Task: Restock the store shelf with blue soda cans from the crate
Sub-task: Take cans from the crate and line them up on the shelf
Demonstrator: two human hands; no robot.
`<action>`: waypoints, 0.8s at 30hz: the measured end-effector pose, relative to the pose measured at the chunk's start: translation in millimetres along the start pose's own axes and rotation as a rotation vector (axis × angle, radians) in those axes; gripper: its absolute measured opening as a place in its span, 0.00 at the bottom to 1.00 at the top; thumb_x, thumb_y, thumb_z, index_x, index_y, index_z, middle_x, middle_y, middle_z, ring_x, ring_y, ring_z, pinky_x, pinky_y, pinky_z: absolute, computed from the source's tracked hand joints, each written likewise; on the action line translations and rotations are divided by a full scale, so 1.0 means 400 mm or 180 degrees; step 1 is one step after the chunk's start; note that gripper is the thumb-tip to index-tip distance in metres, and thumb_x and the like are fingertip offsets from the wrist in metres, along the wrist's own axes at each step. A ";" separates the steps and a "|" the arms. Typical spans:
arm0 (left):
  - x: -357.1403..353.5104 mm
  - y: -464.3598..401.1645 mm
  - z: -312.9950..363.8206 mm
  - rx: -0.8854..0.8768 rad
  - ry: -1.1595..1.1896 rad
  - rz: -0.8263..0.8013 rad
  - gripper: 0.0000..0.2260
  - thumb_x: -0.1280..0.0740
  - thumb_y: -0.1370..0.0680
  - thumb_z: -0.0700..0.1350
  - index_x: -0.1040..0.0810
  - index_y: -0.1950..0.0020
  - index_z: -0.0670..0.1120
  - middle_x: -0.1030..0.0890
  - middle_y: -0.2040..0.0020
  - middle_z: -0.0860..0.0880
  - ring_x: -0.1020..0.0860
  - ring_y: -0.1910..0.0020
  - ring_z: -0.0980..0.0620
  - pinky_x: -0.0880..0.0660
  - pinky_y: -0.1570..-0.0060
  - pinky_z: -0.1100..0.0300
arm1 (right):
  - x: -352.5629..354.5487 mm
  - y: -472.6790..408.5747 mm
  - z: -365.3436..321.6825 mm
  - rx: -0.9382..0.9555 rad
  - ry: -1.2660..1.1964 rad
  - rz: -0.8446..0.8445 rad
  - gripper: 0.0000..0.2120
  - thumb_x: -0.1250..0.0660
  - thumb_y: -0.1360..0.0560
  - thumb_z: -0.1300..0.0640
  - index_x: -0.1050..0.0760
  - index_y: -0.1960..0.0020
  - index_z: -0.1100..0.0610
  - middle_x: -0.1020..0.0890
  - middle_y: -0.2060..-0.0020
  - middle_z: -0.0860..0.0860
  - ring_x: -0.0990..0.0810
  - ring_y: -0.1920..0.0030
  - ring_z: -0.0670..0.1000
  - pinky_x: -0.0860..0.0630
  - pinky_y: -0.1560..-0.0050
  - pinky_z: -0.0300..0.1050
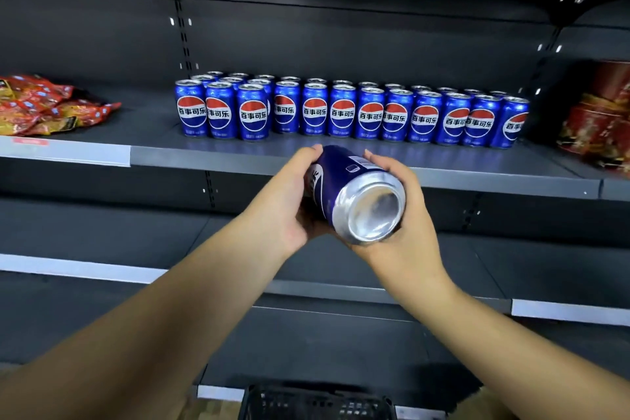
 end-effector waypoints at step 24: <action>0.030 0.032 0.013 -0.1043 -0.0175 -0.0609 0.35 0.25 0.36 0.42 0.34 0.31 0.41 0.18 0.51 0.46 0.19 0.55 0.50 0.22 0.54 0.50 | 0.009 0.059 0.025 -0.2397 -0.3051 -0.1649 0.32 0.18 0.49 0.56 0.19 0.47 0.65 0.18 0.51 0.64 0.18 0.48 0.63 0.22 0.44 0.52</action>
Point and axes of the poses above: each hand's wrist, its own y-axis away from the middle knuckle, its own x-axis out of the back of the hand, z = x × y, the point moved 2 cm from there along -y, towards the middle knuckle
